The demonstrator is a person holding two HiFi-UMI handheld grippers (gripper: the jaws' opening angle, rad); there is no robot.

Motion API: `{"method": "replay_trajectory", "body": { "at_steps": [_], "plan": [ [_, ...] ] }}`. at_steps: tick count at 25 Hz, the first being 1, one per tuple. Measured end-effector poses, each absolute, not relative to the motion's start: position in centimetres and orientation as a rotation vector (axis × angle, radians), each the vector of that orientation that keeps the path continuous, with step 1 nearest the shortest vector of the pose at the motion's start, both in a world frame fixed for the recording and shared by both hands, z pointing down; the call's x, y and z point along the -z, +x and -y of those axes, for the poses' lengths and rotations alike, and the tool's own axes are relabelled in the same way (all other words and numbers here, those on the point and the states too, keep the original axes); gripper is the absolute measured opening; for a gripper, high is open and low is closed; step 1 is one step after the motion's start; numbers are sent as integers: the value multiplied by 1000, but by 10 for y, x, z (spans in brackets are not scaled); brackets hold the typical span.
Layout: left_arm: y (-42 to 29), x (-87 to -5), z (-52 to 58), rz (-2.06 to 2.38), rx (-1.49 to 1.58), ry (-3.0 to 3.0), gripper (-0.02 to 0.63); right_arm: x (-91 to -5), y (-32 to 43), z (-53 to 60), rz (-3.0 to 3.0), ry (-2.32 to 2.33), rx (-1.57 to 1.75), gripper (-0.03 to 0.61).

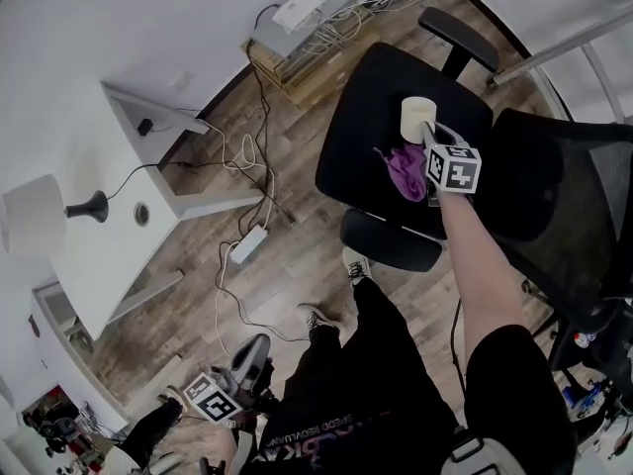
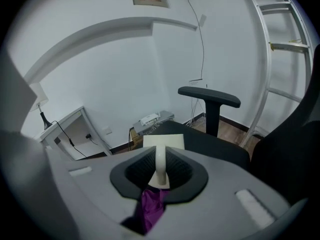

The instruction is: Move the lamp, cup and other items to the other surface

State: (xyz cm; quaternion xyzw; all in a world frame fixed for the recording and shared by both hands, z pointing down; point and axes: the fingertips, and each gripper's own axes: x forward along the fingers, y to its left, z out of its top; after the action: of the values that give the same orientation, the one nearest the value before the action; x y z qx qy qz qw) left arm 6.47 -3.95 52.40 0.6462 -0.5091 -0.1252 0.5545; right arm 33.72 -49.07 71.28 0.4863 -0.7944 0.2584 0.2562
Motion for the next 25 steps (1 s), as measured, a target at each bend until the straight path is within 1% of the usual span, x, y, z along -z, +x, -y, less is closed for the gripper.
{"method": "replay_trajectory", "body": {
  "at_steps": [13, 25],
  "plan": [
    [65, -542, 28, 1229, 291, 1423, -8, -763, 286, 534, 2132, 1237, -688, 48],
    [73, -552, 30, 1207, 315, 1423, -8, -786, 295, 506, 2114, 1146, -699, 51]
  ]
}}
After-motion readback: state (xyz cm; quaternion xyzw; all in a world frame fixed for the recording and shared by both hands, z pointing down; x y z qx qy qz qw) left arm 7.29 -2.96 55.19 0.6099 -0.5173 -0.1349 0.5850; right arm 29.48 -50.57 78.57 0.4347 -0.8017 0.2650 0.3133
